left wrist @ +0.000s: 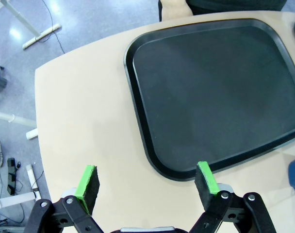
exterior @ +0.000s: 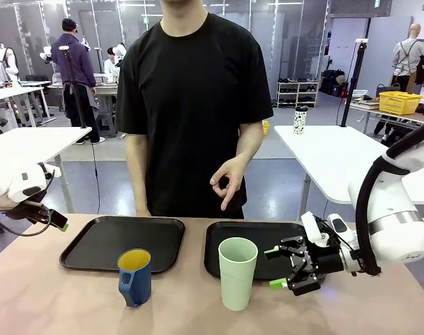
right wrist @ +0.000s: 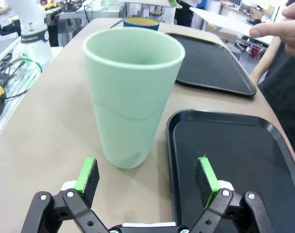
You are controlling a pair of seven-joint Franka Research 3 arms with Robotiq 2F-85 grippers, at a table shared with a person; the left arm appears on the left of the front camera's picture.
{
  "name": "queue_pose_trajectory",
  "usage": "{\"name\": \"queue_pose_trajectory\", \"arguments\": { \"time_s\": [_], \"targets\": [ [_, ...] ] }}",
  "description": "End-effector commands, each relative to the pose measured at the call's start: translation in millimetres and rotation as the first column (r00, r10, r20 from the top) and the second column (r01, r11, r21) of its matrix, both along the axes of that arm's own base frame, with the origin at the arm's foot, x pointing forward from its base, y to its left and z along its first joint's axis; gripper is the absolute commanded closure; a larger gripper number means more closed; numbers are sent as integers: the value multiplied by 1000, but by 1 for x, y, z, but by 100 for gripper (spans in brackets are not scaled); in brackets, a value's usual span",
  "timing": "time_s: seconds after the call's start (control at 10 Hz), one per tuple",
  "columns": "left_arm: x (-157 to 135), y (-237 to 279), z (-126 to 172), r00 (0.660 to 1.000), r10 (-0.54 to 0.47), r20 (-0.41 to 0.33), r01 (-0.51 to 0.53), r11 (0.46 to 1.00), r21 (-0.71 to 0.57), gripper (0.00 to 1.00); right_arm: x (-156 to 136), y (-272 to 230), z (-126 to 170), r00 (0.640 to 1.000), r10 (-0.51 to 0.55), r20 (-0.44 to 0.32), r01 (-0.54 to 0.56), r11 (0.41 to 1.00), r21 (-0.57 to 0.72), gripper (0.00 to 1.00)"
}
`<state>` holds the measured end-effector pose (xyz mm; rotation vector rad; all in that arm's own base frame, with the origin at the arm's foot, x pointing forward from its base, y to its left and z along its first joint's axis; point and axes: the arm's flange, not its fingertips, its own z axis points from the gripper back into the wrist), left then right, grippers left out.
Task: Sort and store the cups by type.
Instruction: Pick up the Reusable plastic cup.
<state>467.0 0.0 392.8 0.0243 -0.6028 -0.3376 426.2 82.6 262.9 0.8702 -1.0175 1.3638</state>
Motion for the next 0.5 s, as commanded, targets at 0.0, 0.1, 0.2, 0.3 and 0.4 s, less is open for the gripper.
{"name": "queue_pose_trajectory", "arguments": {
  "time_s": [0.0, 0.1, 0.2, 0.3, 0.4],
  "targets": [
    [0, 1, 0, 1000, -3, 2, 3, 1000, 10, 0, -4, -1, -34, 999, -17, 48, 15, 999, 43, 0],
    [0, 1, 0, 1000, -3, 2, 3, 1000, 10, 0, 0, 0, 0, 1000, 0, 0, 0, 1000, 0, 0],
    [0, 1, 0, 1000, -3, 2, 3, 1000, 10, 0, 0, 0, 0, 1000, 0, 0, 0, 1000, 0, 0],
    [0, 1, 0, 1000, -3, 2, 3, 1000, 10, 0, 0, 0, 0, 1000, 0, 0, 0, 1000, 0, 0],
    [0, 1, 0, 1000, -3, 2, 3, 1000, 10, 0, 0, 0, 0, 1000, 0, 0, 0, 1000, 0, 0]
  ]
}}
